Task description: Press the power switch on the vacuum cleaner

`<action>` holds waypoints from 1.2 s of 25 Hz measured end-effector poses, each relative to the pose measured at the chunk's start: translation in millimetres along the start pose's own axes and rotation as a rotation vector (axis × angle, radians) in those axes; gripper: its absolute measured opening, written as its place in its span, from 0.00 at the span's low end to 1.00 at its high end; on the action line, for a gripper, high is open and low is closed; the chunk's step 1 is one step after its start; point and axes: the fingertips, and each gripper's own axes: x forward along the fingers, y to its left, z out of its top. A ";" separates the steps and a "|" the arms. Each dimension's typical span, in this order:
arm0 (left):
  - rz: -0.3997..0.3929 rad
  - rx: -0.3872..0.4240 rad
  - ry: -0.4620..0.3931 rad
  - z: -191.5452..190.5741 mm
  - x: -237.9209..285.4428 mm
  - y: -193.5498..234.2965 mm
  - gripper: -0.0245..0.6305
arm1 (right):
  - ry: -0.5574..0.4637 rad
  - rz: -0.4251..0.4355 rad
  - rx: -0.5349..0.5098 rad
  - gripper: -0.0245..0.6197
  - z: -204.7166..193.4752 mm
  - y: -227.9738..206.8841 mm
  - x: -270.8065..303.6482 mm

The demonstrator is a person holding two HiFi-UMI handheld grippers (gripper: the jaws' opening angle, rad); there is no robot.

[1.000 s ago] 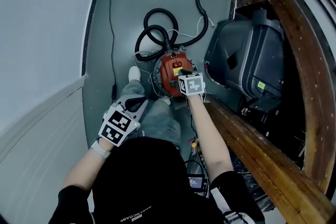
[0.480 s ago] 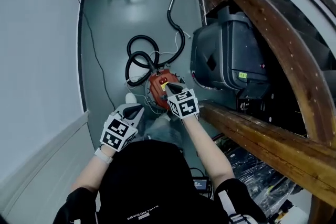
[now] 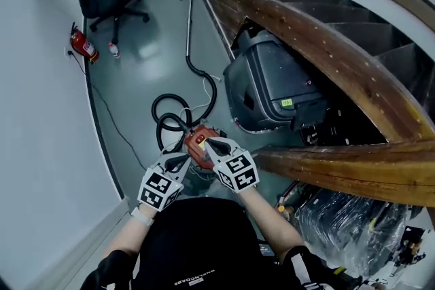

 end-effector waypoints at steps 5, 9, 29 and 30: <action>-0.078 0.091 -0.035 43.0 11.8 -24.1 0.06 | -0.161 -0.036 0.046 0.08 28.0 -8.3 -55.9; -0.141 0.145 -0.076 67.4 13.4 -47.6 0.06 | -0.259 -0.084 0.048 0.08 34.1 -9.9 -99.5; -0.244 0.181 -0.205 115.1 17.3 -109.6 0.06 | -0.480 -0.173 0.081 0.08 15.6 -24.4 -200.1; -0.244 0.182 -0.205 114.0 16.1 -111.1 0.06 | -0.487 -0.181 0.070 0.08 15.6 -22.8 -202.2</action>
